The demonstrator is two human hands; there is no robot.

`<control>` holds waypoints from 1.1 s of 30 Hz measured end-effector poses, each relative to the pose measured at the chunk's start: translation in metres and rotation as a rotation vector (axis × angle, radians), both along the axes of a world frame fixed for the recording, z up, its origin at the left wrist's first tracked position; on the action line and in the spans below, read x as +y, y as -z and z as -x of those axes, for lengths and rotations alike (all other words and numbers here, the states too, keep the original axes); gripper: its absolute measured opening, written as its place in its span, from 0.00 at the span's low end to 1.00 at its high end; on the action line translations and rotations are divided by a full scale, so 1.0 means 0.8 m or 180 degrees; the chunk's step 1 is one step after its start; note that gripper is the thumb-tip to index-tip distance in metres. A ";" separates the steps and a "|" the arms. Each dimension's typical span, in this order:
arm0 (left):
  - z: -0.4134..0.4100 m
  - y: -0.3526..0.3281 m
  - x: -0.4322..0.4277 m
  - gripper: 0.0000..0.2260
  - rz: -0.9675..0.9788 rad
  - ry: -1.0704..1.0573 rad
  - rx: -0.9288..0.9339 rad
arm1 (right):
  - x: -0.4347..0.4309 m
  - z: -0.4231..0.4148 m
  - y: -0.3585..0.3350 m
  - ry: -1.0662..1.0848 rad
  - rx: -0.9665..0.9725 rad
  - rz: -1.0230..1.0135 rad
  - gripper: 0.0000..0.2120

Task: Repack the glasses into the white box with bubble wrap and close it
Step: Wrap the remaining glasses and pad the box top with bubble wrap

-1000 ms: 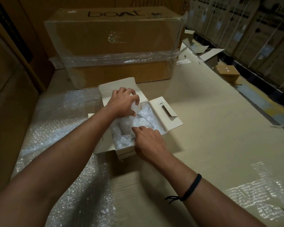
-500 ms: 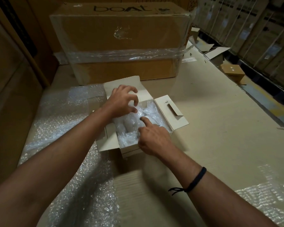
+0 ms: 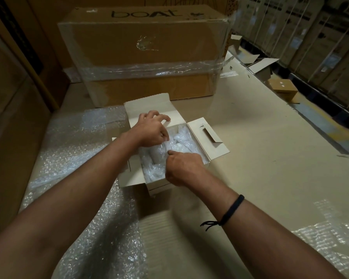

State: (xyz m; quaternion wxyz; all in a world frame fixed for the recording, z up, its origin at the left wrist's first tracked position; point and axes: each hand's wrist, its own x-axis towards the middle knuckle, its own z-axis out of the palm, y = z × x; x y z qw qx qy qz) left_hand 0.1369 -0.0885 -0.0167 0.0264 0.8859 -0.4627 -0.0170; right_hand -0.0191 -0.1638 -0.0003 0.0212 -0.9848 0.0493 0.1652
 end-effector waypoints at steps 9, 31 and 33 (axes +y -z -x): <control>0.002 -0.002 0.003 0.15 -0.0772 -0.0244 0.0425 | -0.034 0.034 0.010 -0.0156 -0.1229 -0.0495 0.12; 0.001 0.006 -0.010 0.19 -0.0705 -0.0497 0.0656 | -0.032 0.038 -0.009 -0.0851 -0.0891 0.0157 0.22; 0.000 0.002 -0.007 0.21 -0.0495 -0.0544 0.0921 | -0.028 0.041 -0.006 -0.0842 -0.0559 0.0206 0.23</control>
